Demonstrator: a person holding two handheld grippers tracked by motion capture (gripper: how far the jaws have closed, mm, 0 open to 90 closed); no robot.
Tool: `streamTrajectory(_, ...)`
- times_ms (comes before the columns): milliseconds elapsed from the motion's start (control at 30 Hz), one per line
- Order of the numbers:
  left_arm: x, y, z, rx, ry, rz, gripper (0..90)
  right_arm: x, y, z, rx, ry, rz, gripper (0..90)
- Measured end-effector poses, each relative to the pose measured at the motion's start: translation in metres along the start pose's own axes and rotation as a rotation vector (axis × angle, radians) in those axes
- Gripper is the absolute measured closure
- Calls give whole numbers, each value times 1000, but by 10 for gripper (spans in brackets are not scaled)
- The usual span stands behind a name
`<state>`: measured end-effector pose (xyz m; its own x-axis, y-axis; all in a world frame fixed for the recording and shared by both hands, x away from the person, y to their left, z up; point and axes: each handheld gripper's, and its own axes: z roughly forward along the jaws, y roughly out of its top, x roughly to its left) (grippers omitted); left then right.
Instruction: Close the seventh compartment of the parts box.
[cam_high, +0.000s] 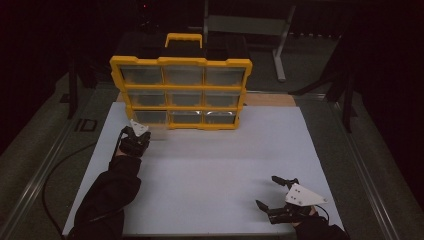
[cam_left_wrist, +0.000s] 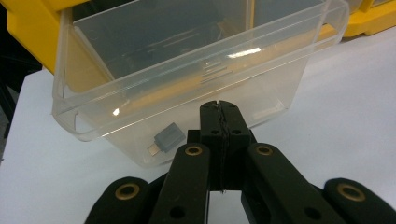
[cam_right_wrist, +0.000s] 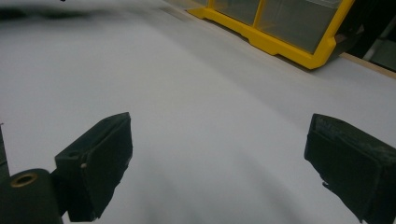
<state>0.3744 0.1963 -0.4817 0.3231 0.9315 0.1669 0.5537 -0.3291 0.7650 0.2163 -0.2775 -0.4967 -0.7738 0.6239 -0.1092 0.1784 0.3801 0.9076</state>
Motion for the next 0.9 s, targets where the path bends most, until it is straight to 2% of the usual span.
streamTrajectory(900, 6, 6, 15, 14, 20, -6, 895, 0, 0, 1, 2, 1, -1, 78)
